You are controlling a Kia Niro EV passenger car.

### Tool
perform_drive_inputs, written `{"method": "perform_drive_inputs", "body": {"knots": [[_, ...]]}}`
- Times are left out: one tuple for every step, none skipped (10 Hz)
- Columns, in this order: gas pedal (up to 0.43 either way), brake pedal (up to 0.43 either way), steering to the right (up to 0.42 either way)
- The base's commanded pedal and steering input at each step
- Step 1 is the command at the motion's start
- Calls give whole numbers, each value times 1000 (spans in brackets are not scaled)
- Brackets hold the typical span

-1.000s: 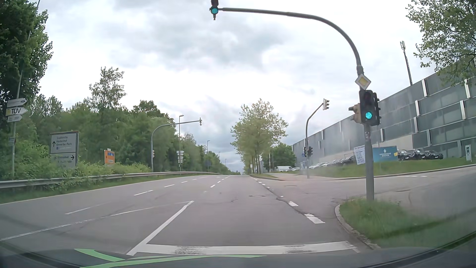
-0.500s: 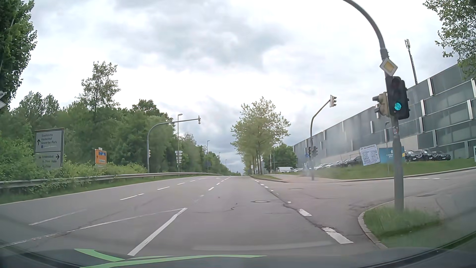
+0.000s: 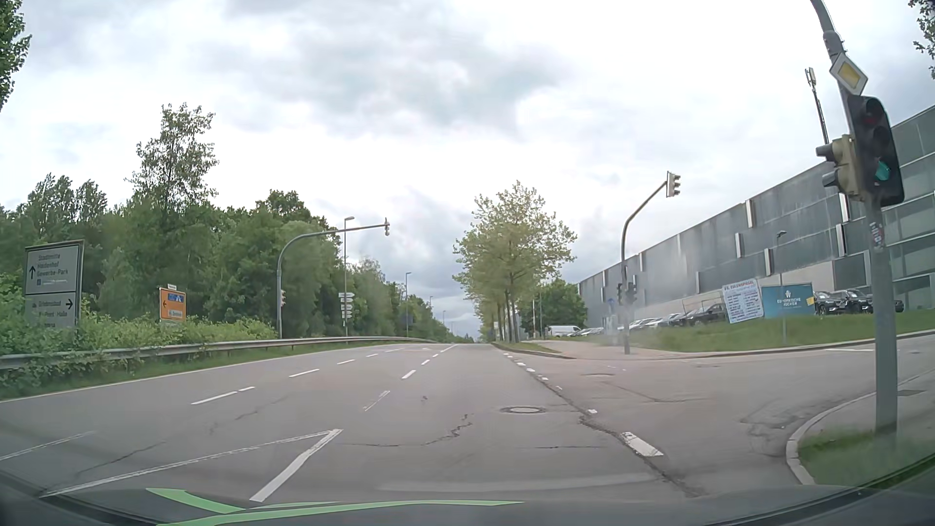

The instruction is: Follow the waypoints while adhering to traffic rules and regulations

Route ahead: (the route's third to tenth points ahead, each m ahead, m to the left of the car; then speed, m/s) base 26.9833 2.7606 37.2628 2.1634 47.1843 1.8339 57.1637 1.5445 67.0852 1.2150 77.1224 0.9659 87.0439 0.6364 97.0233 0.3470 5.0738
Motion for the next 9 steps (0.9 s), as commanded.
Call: {"method": "perform_drive_inputs", "body": {"knots": [[398,0,-7],[398,0,-6],[398,0,-6],[398,0,-6],[398,0,-6],[398,0,-6],[398,0,-6],[390,0,-5],[378,0,-5]]}}
